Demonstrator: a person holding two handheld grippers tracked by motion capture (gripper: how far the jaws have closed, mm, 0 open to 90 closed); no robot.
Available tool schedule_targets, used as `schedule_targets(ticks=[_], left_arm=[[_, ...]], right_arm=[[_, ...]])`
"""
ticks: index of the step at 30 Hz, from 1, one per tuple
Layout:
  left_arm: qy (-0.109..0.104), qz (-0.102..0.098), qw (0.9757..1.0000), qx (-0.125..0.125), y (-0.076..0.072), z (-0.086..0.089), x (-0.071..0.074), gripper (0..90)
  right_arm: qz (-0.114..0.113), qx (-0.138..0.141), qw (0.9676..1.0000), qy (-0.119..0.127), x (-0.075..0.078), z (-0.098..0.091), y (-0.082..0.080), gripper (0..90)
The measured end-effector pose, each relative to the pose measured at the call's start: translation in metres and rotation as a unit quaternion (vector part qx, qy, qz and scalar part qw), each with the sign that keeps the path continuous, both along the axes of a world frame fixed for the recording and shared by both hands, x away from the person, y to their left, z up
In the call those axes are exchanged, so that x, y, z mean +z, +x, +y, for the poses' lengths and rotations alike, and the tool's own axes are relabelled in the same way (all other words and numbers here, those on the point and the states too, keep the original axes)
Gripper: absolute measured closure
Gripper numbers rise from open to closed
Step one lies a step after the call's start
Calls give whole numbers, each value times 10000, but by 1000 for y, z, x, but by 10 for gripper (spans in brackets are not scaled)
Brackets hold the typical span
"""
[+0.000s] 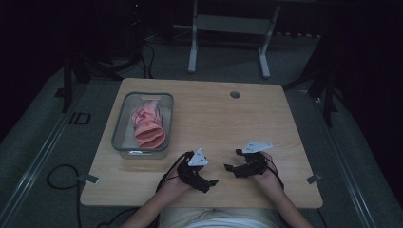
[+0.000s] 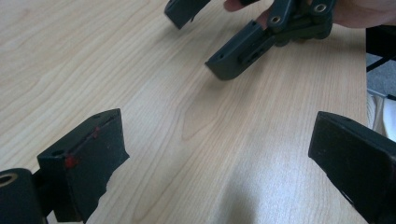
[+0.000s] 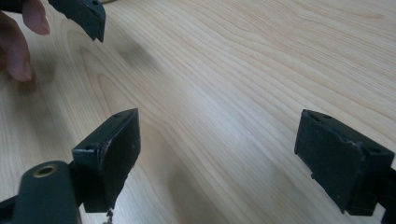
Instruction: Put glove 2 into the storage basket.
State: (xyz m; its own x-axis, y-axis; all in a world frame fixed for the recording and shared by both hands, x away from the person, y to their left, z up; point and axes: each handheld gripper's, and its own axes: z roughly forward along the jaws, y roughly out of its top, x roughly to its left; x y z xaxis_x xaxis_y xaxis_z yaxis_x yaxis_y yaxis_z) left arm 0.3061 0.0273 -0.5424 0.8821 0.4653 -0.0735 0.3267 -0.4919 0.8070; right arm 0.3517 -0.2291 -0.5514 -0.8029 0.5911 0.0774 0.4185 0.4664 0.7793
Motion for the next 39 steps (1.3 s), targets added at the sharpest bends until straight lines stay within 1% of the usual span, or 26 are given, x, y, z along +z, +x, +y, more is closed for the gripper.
schedule_targets(ticks=[3, 6, 9, 12, 16, 17, 20, 24, 26, 28, 30, 35, 39], left_arm=[[19, -17, 10000, -11, -1, 1, -2, 36], [-12, -18, 10000, -27, -2, 1, -4, 36], [79, -79, 9999, -57, -5, 0, -7, 36], [110, -100, 9999, -77, -7, 0, -10, 35], [154, -162, 9997, -96, -10, -1, -11, 35], [143, -181, 9997, -97, -11, -2, -12, 35], [201, -215, 9995, -111, -12, -2, -12, 35], [150, -224, 9996, -121, -12, -1, -12, 35], [162, -240, 9995, -110, -12, 0, -12, 35], [123, -209, 9997, -102, -11, 1, -12, 36], [119, -223, 9996, -94, -11, 2, -12, 35], [149, -215, 9996, -105, -11, 2, -13, 35], [168, -234, 9995, -118, -12, 1, -13, 35]], right_arm=[[-17, -55, 10000, 8, -2, -5, -4, 143], [-26, -94, 10000, 18, -3, -9, -5, 143], [-7, -157, 9999, -4, -6, -14, -8, 143], [41, -184, 9998, -46, -8, -18, -9, 145], [-33, -263, 9996, 45, -8, -23, -10, 144], [-33, -263, 9996, 45, -8, -23, -10, 144], [-91, -251, 9996, 6, -8, -22, -11, 144], [-95, -254, 9996, -18, -8, -21, -11, 145], [-95, -284, 9996, -10, -8, -21, -10, 145], [-77, -307, 9995, -18, -8, -21, -10, 147], [-70, -310, 9995, -22, -8, -21, -10, 147], [-117, -229, 9996, -87, -8, -20, -10, 149], [-99, -213, 9997, -107, -8, -19, -11, 150]])
